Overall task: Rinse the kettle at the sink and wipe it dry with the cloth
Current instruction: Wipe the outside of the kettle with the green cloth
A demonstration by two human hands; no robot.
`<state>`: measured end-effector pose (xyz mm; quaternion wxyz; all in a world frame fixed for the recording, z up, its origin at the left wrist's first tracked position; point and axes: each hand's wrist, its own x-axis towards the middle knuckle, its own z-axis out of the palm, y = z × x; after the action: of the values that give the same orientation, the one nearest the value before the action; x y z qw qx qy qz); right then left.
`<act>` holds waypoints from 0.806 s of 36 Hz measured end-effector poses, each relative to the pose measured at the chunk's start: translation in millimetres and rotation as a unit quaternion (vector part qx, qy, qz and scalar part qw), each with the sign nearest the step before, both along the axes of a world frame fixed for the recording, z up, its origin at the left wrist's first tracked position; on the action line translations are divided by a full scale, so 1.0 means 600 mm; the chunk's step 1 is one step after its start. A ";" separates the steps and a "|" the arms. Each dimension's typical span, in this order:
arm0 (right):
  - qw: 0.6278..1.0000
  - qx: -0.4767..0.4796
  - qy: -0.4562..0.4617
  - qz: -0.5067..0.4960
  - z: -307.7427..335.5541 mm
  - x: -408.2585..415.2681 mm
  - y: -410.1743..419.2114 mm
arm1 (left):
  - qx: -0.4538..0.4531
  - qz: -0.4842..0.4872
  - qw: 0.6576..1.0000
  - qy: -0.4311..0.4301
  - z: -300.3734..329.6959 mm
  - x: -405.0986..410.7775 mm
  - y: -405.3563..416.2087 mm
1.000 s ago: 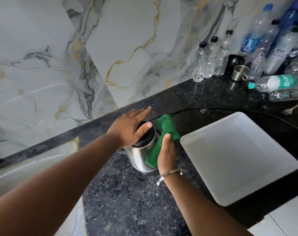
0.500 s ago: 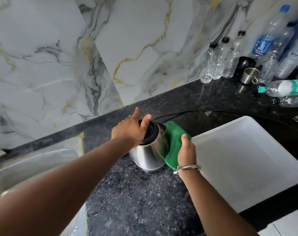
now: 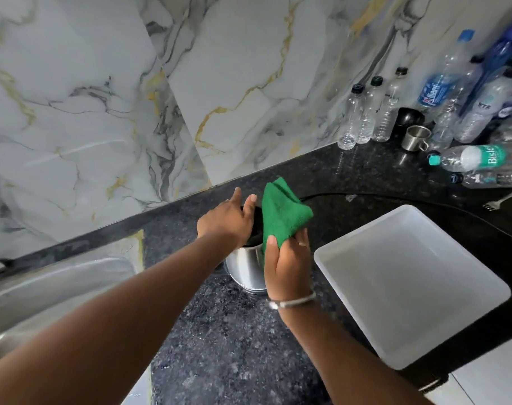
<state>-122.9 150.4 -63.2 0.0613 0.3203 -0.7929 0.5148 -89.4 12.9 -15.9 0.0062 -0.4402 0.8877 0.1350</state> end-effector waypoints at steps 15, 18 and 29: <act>0.884 -0.243 -0.397 -0.034 -0.010 -0.005 0.103 | 0.114 -0.021 0.993 -0.012 0.008 0.024 -0.009; 0.884 -0.216 -0.414 0.020 0.006 -0.021 0.047 | 0.121 -0.074 0.989 0.042 0.003 0.034 -0.009; 0.861 -0.092 -0.500 -0.025 -0.108 -0.101 -0.045 | 0.103 -0.056 0.991 0.063 -0.012 0.033 -0.011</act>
<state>-183.2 123.3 -127.9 -0.3014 -0.0075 -0.6738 0.6746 -69.7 6.5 -22.9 0.0029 -0.3772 0.8911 0.2524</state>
